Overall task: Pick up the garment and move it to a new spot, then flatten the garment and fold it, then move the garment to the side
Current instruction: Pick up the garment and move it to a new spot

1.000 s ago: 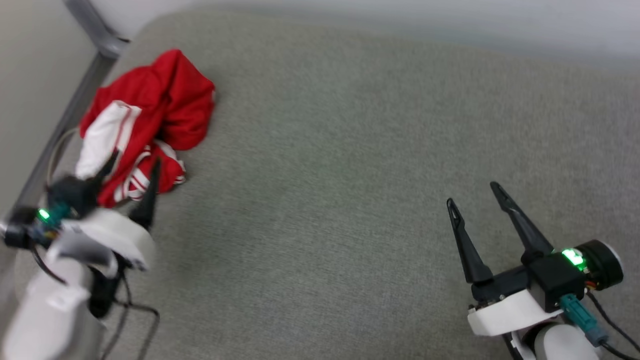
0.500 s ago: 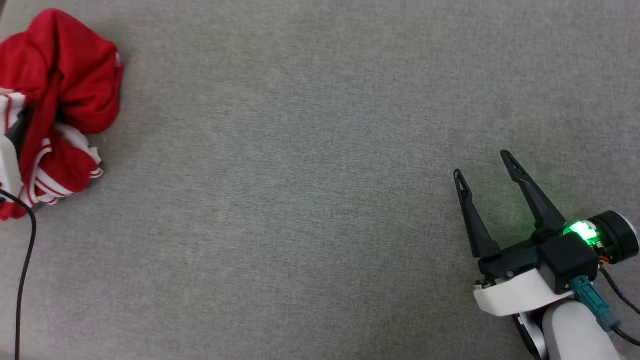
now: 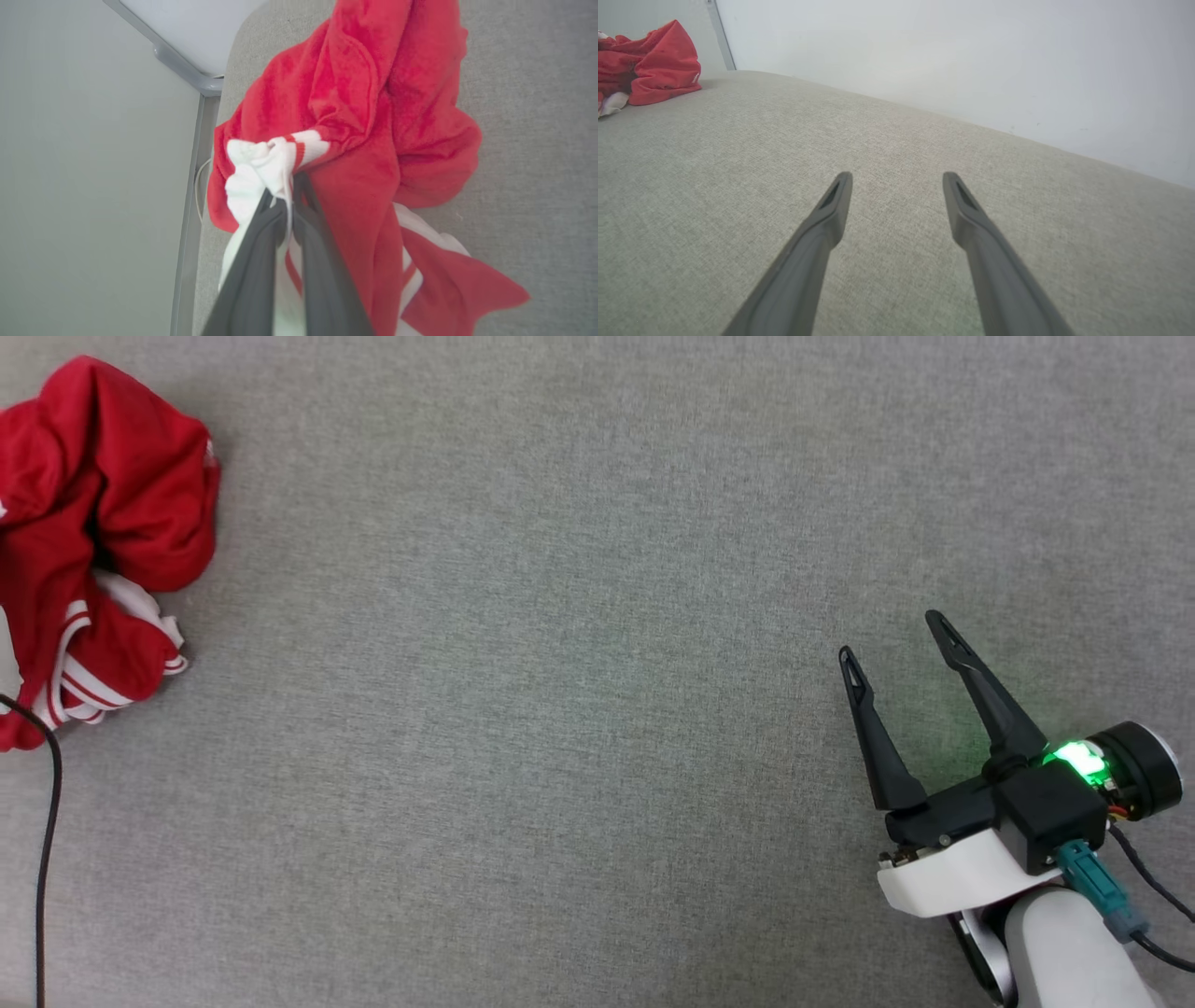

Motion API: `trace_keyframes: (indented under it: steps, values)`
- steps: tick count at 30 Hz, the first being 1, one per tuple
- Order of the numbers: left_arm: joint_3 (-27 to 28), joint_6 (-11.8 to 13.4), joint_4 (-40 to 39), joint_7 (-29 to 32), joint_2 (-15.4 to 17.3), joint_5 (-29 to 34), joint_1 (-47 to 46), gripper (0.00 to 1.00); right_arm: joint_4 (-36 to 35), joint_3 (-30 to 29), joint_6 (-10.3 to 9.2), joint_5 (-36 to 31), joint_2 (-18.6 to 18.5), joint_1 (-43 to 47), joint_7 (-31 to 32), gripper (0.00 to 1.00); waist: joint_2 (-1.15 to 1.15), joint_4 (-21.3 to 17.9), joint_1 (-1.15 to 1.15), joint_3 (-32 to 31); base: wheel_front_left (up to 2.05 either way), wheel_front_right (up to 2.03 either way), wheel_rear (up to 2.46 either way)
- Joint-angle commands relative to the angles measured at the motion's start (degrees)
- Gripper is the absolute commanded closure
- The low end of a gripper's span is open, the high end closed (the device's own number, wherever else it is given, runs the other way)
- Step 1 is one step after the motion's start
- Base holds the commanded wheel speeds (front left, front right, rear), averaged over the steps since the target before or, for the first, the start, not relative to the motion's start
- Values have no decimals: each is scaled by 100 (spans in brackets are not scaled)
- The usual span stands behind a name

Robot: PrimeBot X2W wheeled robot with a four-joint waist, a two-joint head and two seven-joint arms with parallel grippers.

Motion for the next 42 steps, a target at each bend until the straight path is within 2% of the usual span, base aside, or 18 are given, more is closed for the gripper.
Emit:
trace_keyframes:
  steps: [1,7,12,17,20,26,31,38,40,41,42]
  values:
    - [-21,5,18,-175,-15,51,-42,100,39,5,-4,20,33,-19,-14,0,0,30,-1,-162,0,0,0]
    - [-17,114,-304,-1063,100,383,-199,100,140,-6,-4,97,106,93,-14,0,0,34,-1,-703,0,0,0]
    - [-79,304,-958,-1585,234,809,-441,100,225,-112,-4,156,189,227,-14,0,0,-16,-1,-1238,0,0,0]
    - [-161,445,-1802,-1793,328,1216,-790,100,254,-186,-4,197,255,341,-14,0,0,-164,-1,-1618,0,0,0]
    - [-276,444,-2233,-1746,267,1391,-1010,100,272,-207,-4,250,290,395,-14,0,0,-311,-1,-1788,0,0,0]
    - [-556,339,-2753,-1394,14,1525,-1439,100,279,-251,-4,342,320,443,-14,0,0,-766,-1,-2006,0,0,0]
    - [-853,225,-2840,-1095,-312,1544,-1801,100,236,-286,-5,618,319,401,-14,0,0,-1347,-1,-1993,0,0,0]
    - [-1353,118,-2595,-968,-1000,1653,-2397,100,222,-323,-5,876,319,310,-14,0,0,-2252,-1,-1781,0,0,0]
    - [-1478,91,-2420,-1049,-1239,1670,-2588,100,223,-332,-4,918,322,310,-13,0,0,-2449,-1,-1723,0,0,0]
    - [-1478,91,-2420,-1049,-1239,1670,-2588,100,223,-332,-4,918,322,310,-13,0,0,-2449,-1,-1723,0,0,0]
    - [-1553,78,-2203,-1221,-1465,1716,-2799,100,226,-332,-5,963,320,303,-13,0,0,-2628,-1,-1671,0,0,0]
